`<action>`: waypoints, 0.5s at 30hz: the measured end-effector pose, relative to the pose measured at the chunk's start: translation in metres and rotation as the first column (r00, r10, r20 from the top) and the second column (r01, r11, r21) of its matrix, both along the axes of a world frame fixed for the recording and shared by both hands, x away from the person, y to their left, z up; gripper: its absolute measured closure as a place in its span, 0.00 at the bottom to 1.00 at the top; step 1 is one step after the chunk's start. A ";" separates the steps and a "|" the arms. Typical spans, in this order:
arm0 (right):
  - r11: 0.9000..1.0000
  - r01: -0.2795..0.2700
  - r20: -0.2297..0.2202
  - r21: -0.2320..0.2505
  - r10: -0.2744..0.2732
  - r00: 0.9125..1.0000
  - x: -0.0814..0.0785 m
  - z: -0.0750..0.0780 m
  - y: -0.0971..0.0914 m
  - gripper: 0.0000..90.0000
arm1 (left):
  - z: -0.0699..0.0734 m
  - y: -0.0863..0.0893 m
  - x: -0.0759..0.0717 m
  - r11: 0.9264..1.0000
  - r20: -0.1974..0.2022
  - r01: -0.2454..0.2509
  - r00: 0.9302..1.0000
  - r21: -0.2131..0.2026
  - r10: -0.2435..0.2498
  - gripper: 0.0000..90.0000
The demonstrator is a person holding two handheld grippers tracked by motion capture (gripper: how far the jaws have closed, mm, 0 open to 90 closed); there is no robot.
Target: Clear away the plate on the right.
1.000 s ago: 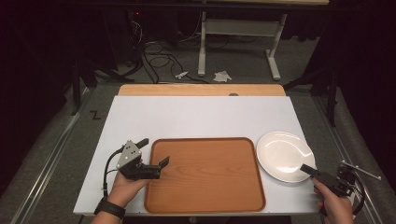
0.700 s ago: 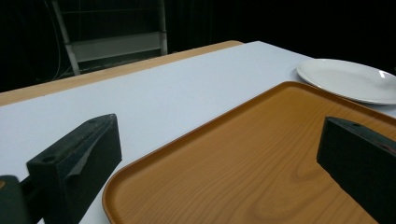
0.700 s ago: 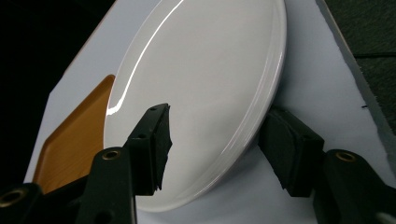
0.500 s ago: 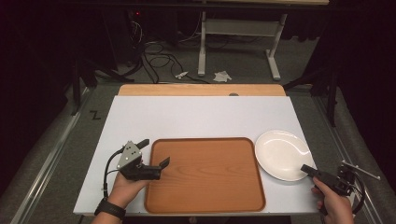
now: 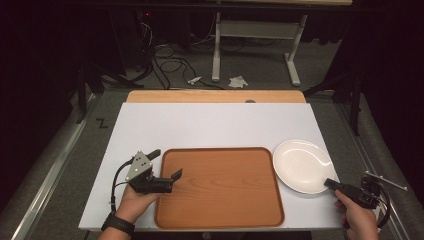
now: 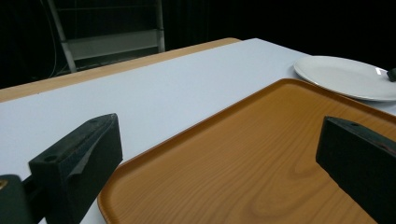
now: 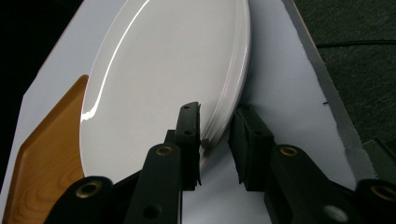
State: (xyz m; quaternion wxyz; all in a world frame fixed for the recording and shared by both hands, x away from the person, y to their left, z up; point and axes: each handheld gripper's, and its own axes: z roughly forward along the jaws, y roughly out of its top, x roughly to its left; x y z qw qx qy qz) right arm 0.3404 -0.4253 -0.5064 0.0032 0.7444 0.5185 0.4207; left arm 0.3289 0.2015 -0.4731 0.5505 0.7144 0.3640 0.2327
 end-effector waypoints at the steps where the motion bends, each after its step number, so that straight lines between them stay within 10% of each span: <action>1: 1.000 0.001 -0.010 0.003 -0.001 1.000 0.000 0.001 0.000 0.84 | 0.000 0.000 0.000 1.000 0.001 0.000 1.000 -0.001 0.000 0.01; 15: 1.000 0.004 -0.013 0.012 -0.004 1.000 0.001 0.000 -0.001 0.87 | 0.000 0.001 0.000 1.000 0.005 -0.002 1.000 -0.003 0.002 0.02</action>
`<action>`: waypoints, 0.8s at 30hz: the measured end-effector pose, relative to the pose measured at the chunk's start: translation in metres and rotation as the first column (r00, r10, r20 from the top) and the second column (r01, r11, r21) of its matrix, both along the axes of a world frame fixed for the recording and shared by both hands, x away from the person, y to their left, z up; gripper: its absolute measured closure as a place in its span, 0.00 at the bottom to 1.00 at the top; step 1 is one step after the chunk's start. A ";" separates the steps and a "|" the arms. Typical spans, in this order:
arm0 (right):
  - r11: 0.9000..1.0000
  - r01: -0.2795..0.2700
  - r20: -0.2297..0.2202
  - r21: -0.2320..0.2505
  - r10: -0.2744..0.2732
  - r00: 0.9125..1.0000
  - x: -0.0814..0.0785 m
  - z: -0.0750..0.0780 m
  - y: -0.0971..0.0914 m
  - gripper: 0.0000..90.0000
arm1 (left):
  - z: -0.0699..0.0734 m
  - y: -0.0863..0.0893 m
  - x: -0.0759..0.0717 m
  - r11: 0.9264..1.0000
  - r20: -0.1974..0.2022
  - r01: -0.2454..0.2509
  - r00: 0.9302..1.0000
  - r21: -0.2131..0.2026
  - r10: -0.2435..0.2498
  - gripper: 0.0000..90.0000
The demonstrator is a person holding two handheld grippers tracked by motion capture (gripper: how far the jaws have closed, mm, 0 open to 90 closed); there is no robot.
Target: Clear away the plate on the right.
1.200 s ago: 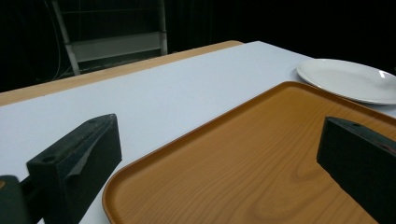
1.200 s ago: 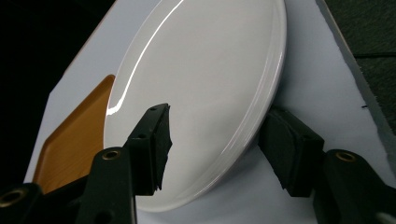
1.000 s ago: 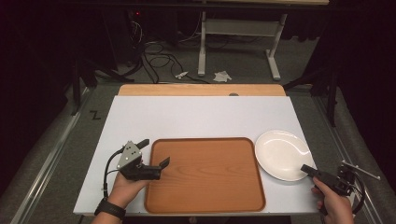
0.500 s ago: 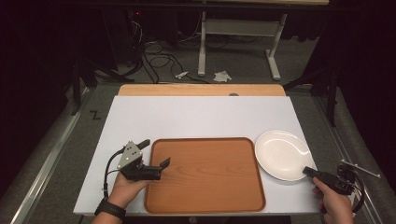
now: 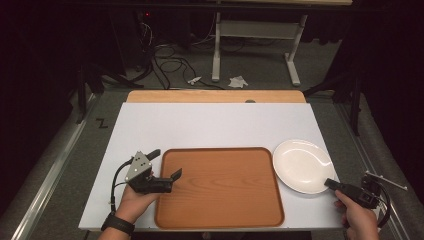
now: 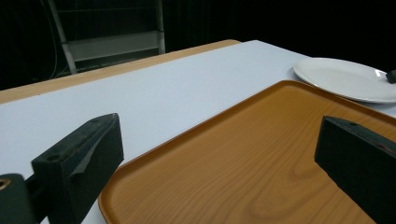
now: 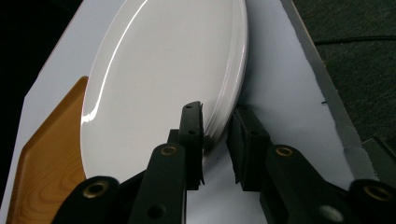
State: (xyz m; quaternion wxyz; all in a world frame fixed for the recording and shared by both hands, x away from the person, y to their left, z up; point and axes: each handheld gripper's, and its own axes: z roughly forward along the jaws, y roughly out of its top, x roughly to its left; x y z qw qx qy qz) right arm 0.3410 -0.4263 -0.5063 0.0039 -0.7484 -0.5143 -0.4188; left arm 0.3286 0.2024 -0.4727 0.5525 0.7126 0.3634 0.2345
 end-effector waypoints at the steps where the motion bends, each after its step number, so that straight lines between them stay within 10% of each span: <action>1: 1.000 0.003 -0.005 0.005 -0.003 1.000 0.000 0.000 0.000 0.87 | 0.000 0.000 0.000 1.000 0.001 0.000 1.000 -0.001 0.000 0.02; 16: 0.995 0.039 0.022 0.092 -0.042 0.999 -0.003 -0.003 -0.007 0.93 | 0.001 0.002 -0.001 1.000 0.010 -0.003 1.000 -0.003 0.003 0.03; 24: 0.977 0.060 0.080 0.207 -0.078 0.994 -0.008 -0.004 -0.015 0.99 | 0.001 0.002 -0.001 1.000 0.011 -0.005 1.000 -0.004 0.005 0.03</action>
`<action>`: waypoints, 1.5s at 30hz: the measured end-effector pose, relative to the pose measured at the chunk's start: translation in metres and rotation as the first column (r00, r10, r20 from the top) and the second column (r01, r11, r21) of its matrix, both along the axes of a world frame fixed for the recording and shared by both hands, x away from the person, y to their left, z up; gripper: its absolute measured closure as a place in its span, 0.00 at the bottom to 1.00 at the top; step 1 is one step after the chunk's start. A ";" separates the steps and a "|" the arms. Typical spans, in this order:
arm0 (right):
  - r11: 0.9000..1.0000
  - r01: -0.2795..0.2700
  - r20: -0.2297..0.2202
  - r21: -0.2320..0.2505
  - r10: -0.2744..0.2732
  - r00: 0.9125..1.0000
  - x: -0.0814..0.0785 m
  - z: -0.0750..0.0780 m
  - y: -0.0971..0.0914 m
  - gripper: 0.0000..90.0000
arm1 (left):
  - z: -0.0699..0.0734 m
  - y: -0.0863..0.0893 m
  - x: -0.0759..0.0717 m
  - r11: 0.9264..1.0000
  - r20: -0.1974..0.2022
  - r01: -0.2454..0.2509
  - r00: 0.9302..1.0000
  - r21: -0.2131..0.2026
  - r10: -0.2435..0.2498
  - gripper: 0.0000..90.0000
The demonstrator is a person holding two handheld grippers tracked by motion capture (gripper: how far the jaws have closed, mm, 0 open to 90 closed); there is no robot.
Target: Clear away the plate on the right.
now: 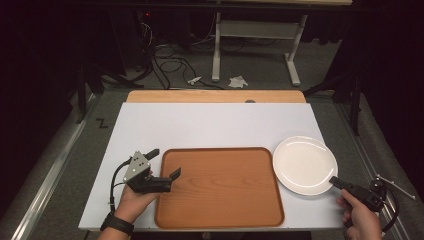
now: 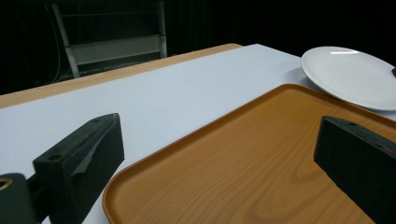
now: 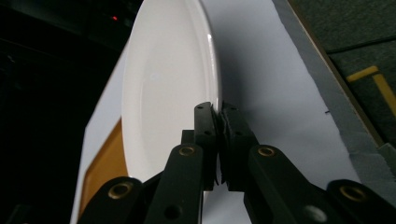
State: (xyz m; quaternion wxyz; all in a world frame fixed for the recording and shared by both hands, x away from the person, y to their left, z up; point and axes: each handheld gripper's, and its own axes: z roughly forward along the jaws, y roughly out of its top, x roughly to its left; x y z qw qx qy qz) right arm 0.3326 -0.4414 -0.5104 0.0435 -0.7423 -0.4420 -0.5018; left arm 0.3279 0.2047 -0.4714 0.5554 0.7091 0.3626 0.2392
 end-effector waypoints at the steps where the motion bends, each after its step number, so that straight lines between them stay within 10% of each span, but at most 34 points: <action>1: 1.000 0.000 0.000 0.000 0.000 1.000 0.000 0.000 0.000 0.99 | 0.000 0.000 0.000 1.000 0.000 0.000 1.000 0.001 0.000 0.03; 45: 0.996 -0.008 0.126 0.088 -0.003 0.992 0.007 0.015 0.011 0.99 | 0.001 0.012 -0.009 0.999 0.013 -0.033 0.999 -0.012 0.033 0.03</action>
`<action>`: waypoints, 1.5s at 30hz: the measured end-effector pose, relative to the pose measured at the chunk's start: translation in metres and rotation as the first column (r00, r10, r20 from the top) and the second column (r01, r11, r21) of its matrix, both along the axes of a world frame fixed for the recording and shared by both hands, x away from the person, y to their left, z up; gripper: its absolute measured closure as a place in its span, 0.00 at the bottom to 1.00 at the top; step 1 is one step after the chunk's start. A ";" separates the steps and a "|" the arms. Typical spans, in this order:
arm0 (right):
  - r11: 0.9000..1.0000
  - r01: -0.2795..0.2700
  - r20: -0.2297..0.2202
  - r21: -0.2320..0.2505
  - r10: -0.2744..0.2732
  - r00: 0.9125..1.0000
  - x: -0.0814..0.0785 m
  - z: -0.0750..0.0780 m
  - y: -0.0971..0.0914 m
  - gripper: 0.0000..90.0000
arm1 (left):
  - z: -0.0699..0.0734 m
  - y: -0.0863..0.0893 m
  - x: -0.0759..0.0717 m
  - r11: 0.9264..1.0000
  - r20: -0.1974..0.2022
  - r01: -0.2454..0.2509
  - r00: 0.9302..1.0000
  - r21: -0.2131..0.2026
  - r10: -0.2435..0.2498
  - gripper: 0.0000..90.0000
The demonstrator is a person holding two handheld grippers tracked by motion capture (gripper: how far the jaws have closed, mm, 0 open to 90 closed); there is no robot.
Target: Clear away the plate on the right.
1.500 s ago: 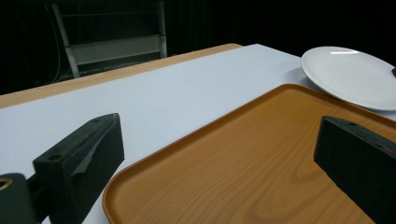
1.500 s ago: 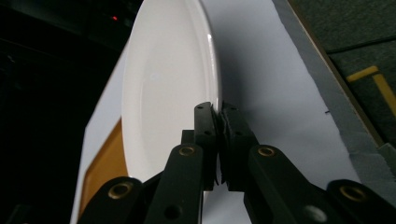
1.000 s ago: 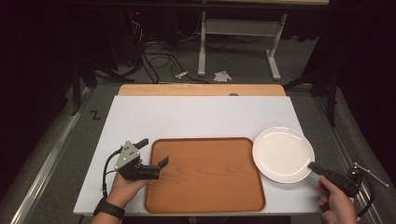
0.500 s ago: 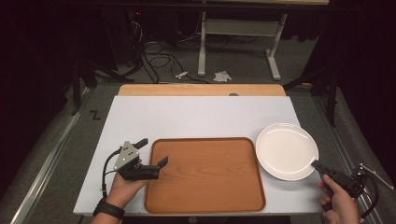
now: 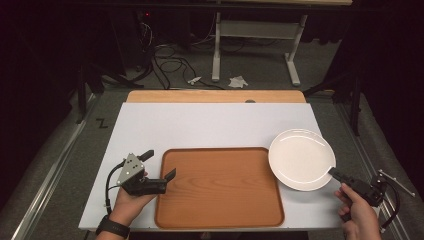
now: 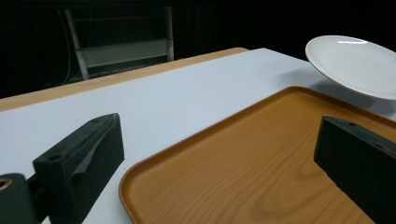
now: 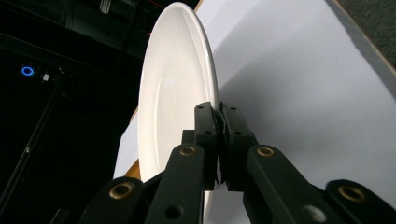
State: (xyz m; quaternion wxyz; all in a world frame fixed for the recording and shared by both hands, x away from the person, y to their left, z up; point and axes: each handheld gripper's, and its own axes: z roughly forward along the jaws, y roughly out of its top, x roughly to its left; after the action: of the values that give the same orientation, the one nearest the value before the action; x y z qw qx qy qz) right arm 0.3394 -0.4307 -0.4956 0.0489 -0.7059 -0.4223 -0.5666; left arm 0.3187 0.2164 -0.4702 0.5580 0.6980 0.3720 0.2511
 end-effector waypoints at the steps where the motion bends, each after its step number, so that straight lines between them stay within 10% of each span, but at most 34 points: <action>1: 1.000 -0.002 0.001 0.001 0.002 1.000 0.001 0.000 0.001 1.00 | 0.000 0.001 0.000 1.000 0.001 -0.002 1.000 0.001 0.002 0.03; 45: 0.985 -0.174 0.031 -0.012 0.175 0.984 0.028 0.012 0.060 0.99 | -0.001 0.016 -0.012 0.999 -0.002 -0.045 0.999 0.001 0.045 0.02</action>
State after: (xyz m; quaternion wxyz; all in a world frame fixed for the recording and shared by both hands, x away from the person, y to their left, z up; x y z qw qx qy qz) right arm 0.3675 -0.3708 -0.4838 0.0882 -0.6572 -0.4859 -0.5693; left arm 0.3068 0.2327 -0.4714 0.5515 0.6900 0.3880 0.2632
